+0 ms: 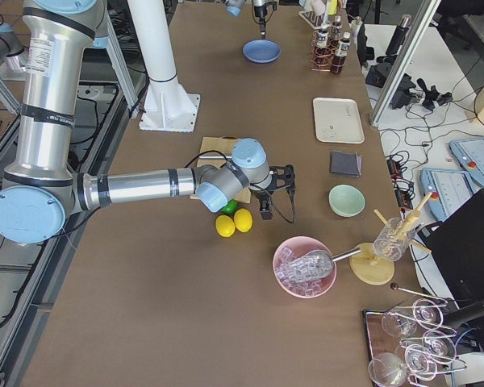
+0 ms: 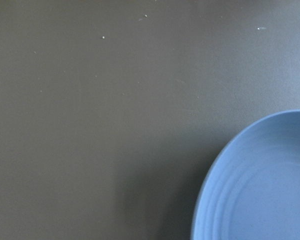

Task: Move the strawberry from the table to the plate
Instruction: 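Push the blue plate with the left gripper toward the table centre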

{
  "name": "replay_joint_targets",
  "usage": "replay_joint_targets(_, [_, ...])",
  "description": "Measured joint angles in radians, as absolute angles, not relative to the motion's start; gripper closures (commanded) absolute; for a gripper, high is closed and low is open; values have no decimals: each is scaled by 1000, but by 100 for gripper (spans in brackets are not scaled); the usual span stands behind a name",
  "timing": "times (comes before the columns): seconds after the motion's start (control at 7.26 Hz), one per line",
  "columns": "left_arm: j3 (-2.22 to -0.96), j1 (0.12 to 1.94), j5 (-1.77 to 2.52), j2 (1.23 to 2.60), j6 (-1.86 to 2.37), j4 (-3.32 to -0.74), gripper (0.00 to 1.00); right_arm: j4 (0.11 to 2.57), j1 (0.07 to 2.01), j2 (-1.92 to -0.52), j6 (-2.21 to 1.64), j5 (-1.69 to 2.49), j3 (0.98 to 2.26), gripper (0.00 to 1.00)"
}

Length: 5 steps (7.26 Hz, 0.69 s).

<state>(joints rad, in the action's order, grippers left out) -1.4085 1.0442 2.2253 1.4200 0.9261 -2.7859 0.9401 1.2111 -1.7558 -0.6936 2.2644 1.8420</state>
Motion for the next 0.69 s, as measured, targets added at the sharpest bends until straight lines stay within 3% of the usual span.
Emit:
replay_joint_targets(0.55, [-1360,1025,2224,1475,938,-2804,49,939,1210,-1757,-690,2264,1841,2])
replay_joint_targets(0.69, [-1342,1022,2224,1488,936,-2813,60,939,1210,-1757,-690,2264,1841,2])
